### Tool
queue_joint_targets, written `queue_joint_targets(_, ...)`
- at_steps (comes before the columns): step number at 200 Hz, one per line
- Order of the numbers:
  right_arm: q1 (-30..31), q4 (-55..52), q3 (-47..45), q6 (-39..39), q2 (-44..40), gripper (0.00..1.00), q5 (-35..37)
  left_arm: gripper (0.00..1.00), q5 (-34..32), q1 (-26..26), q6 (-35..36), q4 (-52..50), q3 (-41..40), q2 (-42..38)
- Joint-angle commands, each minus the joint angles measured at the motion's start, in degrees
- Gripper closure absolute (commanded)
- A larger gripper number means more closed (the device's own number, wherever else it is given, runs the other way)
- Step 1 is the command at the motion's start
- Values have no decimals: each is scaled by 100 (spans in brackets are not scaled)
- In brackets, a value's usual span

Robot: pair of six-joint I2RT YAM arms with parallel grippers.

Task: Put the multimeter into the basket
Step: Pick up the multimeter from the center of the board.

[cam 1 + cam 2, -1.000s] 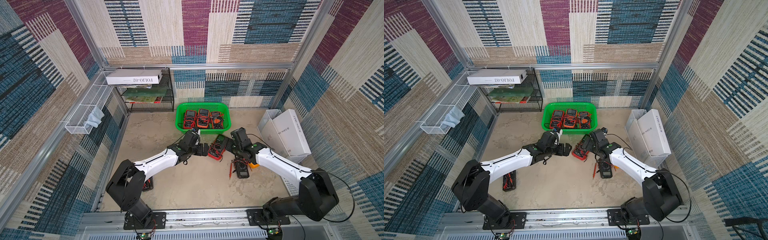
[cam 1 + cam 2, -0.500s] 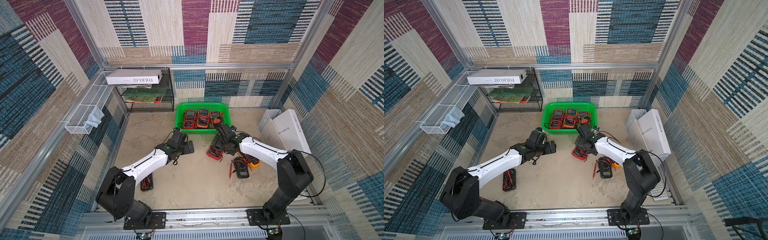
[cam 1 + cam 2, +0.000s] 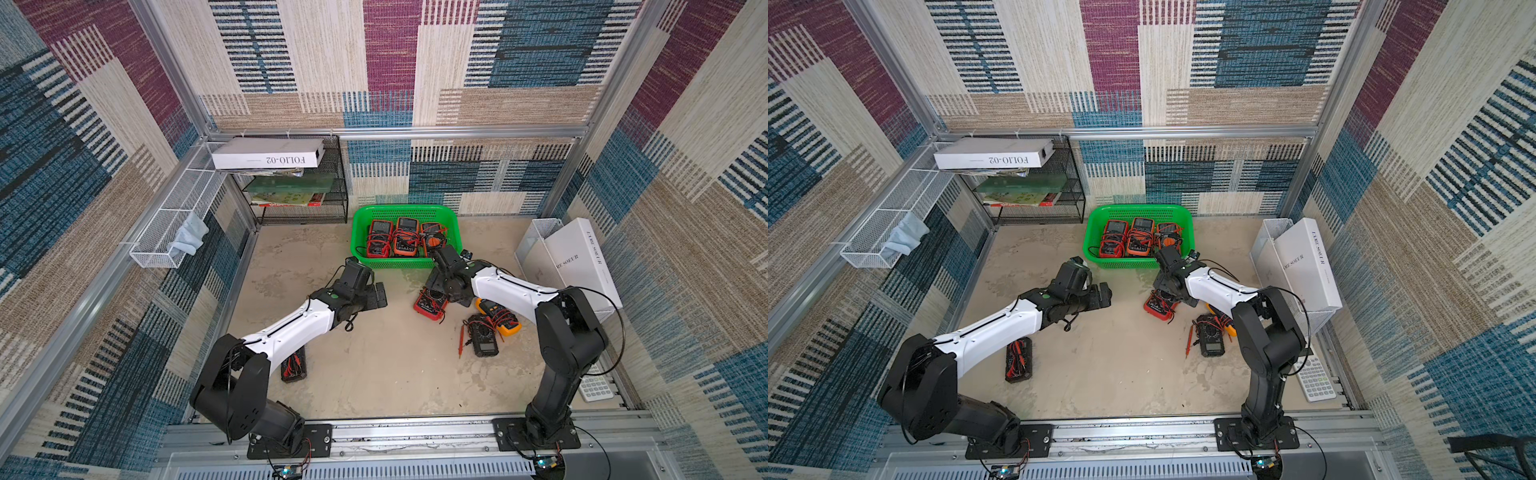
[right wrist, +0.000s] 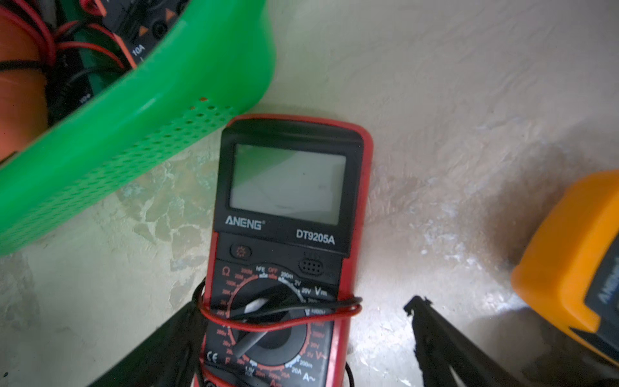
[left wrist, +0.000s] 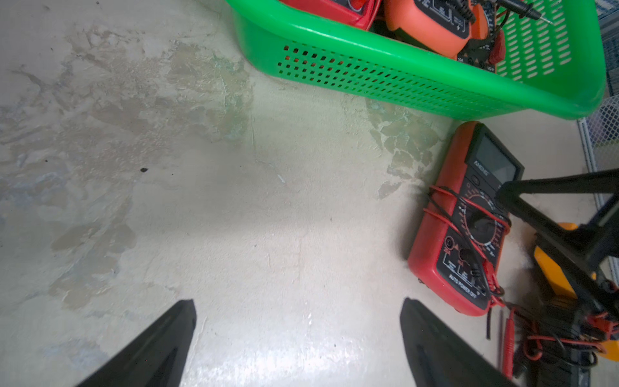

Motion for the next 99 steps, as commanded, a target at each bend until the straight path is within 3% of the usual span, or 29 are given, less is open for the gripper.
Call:
queue_joint_targets(1,-18,119,135,-175,148,0,45,0,96,1,-33,151,-3,9)
queue_joint_targets(99,-147,294,424,-432,712,0,-42,0,185,1,-82,283,-64,92)
